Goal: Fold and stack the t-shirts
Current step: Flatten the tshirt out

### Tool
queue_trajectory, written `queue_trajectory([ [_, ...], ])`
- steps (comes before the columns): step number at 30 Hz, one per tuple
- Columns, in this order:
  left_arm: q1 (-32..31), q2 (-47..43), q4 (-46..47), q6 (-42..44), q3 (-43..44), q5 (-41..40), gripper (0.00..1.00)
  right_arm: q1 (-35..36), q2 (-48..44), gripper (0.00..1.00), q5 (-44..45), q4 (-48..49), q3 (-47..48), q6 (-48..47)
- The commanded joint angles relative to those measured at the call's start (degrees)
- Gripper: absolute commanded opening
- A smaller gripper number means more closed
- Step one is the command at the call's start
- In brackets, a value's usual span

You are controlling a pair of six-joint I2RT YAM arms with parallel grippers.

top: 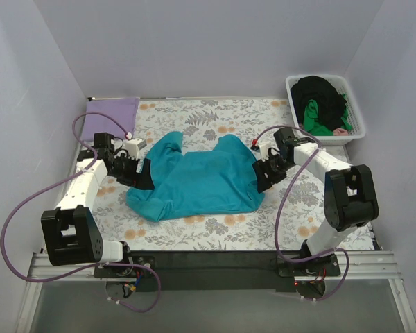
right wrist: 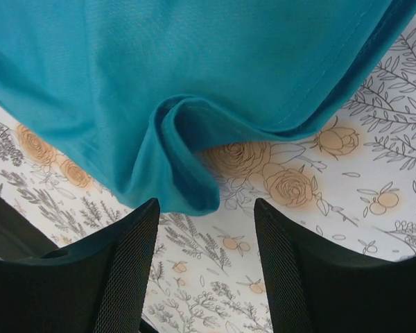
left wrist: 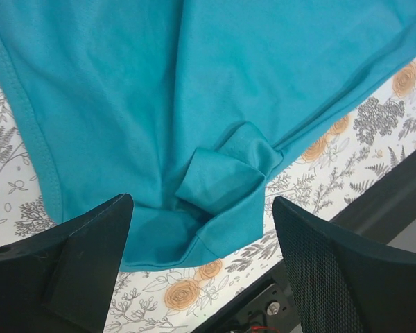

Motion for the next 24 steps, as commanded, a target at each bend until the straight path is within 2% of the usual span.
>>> queue_trajectory([
  [1,0.0,-0.4,-3.7,3.8,0.2,3.5,0.82,0.0,2.7,0.65,-1.2,3.7,-0.7,0.2],
  [3,-0.7,0.6,-4.2,4.9,-0.2,2.7,0.81,0.1,3.9,0.65,-1.3,4.0,-1.9,0.1],
  [5,-1.2,0.9,-4.1,5.7,-0.5,1.8,0.81,0.0,4.1,0.61,-2.1,3.7,-2.7,0.0],
  [6,-2.1,1.2,-4.2,6.4,-0.8,1.6,0.81,0.1,4.2,0.57,-2.9,3.7,-2.9,0.1],
  [7,-2.8,1.6,-4.3,6.8,-0.8,1.1,0.81,0.1,4.1,0.48,-3.3,3.7,-3.1,0.1],
  [11,-4.0,2.4,-4.3,6.0,-0.9,0.1,0.78,-0.1,3.3,0.28,-4.6,2.4,-3.5,0.4],
  [13,-4.0,1.7,-3.4,4.9,-1.2,-0.2,0.78,-0.1,1.7,0.19,-5.2,1.4,-3.5,0.8],
  [16,-4.0,1.1,-2.7,3.3,-0.9,-0.3,0.77,-0.4,-0.6,0.15,-5.6,-0.3,-3.8,1.0],
  [18,-4.0,1.0,-1.6,2.3,-0.4,-0.7,0.77,-0.9,-1.8,0.15,-6.4,-2.1,-3.8,0.9],
  [21,-4.0,1.8,-0.9,1.3,0.9,-0.7,0.77,-1.6,-2.9,0.39,-6.9,-4.0,-4.1,0.6],
  [22,-4.0,2.6,0.1,1.0,1.3,-0.9,0.77,-1.9,-3.1,0.36,-6.9,-4.3,-4.6,0.2],
  [24,-4.0,3.8,1.9,-0.9,1.9,-1.7,0.78,-2.0,-3.3,0.1,-6.1,-4.3,-5.2,0.0],
])
